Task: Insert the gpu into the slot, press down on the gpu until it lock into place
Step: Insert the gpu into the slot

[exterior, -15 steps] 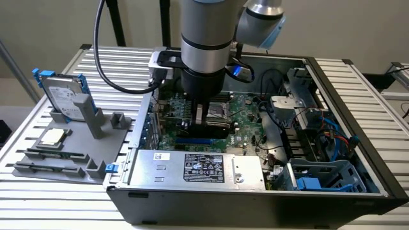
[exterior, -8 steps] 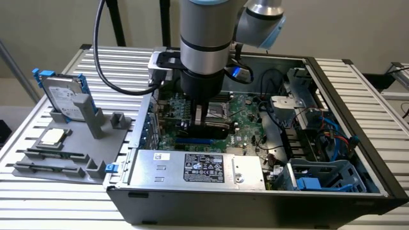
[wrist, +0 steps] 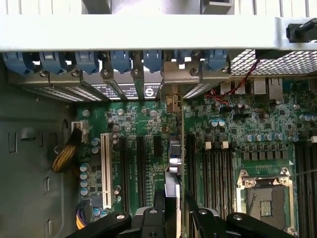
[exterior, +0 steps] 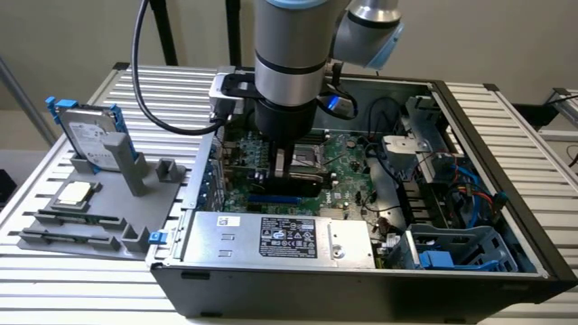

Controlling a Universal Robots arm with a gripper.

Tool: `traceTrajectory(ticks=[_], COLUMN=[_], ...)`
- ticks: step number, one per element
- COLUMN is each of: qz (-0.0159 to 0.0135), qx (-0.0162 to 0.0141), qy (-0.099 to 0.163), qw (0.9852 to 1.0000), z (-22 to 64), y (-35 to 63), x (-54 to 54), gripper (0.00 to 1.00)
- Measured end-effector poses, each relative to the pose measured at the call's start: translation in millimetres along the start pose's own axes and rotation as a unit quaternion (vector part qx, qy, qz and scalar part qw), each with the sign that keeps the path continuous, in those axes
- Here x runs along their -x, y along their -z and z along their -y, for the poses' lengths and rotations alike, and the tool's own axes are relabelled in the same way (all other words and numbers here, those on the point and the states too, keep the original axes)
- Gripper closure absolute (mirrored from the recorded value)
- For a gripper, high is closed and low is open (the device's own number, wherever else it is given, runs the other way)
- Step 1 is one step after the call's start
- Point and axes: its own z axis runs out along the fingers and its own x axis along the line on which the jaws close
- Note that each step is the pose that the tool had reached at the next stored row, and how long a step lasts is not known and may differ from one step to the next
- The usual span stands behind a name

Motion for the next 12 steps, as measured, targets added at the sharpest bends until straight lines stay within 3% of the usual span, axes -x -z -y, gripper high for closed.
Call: traceTrajectory(ticks=[8,12], qz=[0.0008,0.0012], qx=[0.0080,0.0081], qy=[-0.001,-0.001], qw=[1.0000,1.0000], z=[0.0,0.1], y=[-0.5,-0.6], x=[0.0,0.0], gripper=[0.74,0.74])
